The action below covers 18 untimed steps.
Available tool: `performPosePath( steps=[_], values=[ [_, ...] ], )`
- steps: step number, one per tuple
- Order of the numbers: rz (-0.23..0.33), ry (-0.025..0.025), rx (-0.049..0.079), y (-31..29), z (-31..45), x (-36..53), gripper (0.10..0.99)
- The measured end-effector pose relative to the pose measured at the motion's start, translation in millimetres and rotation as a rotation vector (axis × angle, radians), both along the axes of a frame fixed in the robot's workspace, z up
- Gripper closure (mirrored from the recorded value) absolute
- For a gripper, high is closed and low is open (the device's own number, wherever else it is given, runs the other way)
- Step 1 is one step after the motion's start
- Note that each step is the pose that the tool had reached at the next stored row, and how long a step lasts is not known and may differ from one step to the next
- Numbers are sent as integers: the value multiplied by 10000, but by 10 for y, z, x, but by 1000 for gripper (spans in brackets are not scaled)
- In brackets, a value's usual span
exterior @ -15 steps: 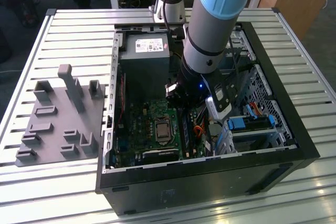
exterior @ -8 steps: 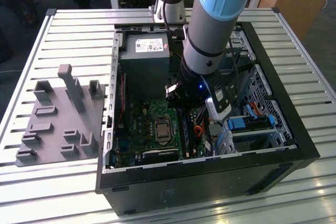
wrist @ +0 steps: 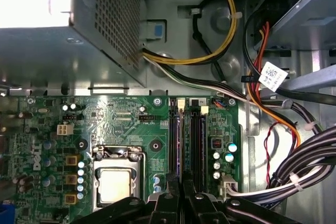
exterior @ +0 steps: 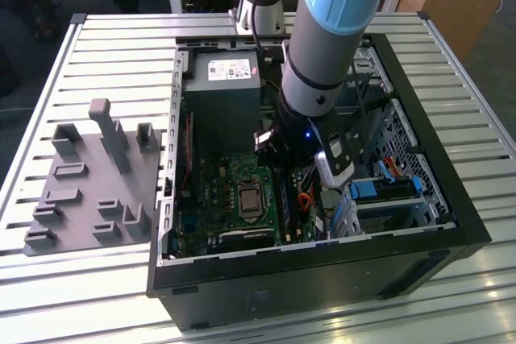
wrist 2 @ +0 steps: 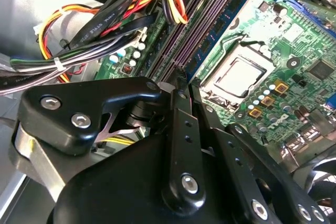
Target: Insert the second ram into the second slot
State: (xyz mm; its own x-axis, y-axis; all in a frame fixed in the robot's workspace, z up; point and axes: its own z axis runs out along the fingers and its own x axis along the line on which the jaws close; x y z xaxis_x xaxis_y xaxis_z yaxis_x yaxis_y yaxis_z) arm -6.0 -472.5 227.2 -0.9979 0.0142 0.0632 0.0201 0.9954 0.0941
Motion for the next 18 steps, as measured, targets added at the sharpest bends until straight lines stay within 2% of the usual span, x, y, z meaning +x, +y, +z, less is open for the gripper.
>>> performPosePath(
  steps=[3, 6, 13, 18],
  values=[
    [-76, 0, -9, 0, -28, 0, 949],
    [-118, 1, -112, 0, -45, 0, 949],
    [-157, 2, -114, 0, -46, 4, 949],
    [-157, 23, -113, 0, -47, 29, 949]
  ],
)
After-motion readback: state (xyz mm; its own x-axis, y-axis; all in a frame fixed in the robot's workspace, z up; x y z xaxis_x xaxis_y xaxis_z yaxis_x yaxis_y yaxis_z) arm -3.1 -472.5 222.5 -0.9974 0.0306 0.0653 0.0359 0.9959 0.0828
